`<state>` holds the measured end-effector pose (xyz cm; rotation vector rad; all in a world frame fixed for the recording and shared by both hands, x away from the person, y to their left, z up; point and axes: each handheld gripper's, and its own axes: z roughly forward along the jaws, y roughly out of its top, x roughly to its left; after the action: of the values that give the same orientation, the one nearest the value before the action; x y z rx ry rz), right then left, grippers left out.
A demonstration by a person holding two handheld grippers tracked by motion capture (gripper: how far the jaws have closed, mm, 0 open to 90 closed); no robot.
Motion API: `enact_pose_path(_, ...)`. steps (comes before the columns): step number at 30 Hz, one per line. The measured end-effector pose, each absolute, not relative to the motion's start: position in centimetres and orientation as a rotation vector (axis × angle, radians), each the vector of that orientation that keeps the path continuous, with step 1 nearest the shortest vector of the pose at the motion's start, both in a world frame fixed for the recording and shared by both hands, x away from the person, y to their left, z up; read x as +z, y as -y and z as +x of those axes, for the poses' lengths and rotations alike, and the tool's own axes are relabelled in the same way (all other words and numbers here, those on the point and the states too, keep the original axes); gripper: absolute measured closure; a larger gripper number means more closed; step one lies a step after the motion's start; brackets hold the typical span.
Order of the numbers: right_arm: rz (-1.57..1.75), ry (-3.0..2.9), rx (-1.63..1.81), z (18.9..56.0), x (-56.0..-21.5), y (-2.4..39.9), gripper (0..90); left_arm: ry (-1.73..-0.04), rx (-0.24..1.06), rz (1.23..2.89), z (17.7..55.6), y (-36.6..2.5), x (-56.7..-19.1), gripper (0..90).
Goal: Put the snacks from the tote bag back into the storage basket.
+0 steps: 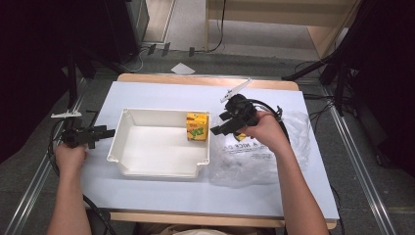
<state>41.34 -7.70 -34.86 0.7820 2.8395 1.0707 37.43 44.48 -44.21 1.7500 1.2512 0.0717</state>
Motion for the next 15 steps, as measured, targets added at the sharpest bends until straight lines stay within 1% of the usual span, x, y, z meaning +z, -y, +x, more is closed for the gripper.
enact_pose_path(15,0.815,-2.756,1.053,41.8,-35.0,10.7,28.3,-1.248,0.068,1.755,37.8,-44.2,-44.2,24.4)
